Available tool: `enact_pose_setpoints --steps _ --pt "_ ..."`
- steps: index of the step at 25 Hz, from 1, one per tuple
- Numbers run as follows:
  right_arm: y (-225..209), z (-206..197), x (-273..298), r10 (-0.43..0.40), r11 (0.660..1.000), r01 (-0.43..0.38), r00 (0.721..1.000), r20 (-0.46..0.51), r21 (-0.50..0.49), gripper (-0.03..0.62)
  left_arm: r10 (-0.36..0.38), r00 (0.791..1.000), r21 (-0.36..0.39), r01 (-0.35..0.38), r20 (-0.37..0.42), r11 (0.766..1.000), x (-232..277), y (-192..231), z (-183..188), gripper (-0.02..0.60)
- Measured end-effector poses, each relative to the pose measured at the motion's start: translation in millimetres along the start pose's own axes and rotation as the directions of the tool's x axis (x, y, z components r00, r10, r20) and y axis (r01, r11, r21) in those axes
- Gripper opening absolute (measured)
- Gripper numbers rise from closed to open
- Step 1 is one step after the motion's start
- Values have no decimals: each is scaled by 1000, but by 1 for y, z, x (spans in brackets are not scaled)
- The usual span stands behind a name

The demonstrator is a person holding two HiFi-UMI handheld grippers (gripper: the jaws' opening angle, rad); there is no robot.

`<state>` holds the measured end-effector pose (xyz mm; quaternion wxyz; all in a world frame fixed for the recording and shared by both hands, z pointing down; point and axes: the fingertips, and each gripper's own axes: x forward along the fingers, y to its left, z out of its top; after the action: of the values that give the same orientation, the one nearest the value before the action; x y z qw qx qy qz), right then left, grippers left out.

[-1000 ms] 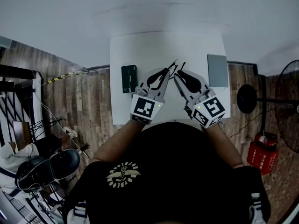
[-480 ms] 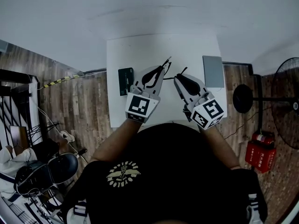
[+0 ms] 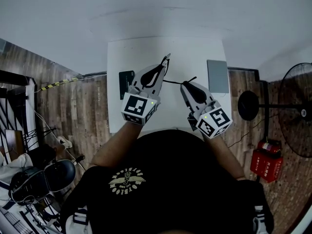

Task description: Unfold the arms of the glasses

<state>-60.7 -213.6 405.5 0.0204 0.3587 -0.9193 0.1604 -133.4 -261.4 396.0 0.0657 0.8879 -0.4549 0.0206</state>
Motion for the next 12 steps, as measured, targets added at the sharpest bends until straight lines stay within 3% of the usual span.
enact_pose_setpoints --steps 6,12 --pt "-14 12 -31 -4 1000 3 998 66 6 28 -10 999 -21 10 37 1000 18 -22 22 21" --pt "-44 12 -78 -6 1000 4 998 66 31 28 -1 998 -50 4 63 999 37 -63 36 20"
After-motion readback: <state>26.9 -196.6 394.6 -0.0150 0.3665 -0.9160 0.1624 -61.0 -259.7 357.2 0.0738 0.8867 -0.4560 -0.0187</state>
